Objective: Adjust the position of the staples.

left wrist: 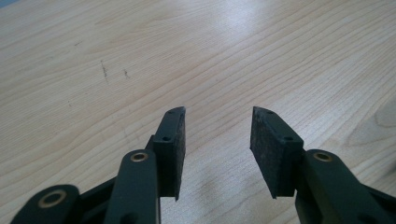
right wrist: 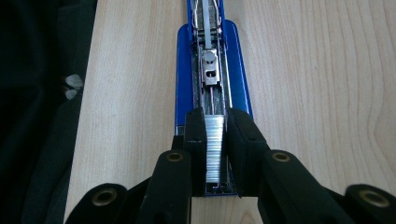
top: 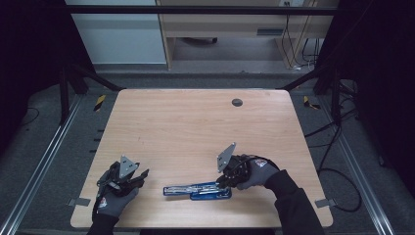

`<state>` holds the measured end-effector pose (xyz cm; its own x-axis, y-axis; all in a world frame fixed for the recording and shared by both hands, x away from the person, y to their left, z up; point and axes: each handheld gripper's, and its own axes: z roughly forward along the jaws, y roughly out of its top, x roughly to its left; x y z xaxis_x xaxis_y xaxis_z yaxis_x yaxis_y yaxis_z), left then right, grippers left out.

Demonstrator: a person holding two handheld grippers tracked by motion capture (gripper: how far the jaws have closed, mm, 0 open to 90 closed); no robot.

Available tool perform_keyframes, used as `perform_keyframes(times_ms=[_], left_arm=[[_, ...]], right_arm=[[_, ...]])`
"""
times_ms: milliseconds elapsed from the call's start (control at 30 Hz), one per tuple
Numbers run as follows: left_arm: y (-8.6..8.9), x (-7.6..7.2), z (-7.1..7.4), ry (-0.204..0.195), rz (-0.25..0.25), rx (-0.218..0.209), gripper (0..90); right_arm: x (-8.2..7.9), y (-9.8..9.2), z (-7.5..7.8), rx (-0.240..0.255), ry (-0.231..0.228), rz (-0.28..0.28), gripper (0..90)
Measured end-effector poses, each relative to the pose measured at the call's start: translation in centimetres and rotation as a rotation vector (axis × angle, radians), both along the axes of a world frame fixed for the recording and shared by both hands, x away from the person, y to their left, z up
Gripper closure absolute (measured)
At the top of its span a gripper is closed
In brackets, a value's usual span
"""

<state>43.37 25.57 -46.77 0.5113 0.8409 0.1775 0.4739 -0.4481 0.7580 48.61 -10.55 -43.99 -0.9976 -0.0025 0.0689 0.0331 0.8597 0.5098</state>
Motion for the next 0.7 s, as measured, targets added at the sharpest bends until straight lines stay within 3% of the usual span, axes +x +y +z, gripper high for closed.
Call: perform_keyframes(times_ms=[700], left_arm=[[-0.04,0.05,-0.08,0.002,0.003,0.003,55.9]], right_arm=[[0.30,-0.22,-0.34,0.001,0.003,0.014,78.7]])
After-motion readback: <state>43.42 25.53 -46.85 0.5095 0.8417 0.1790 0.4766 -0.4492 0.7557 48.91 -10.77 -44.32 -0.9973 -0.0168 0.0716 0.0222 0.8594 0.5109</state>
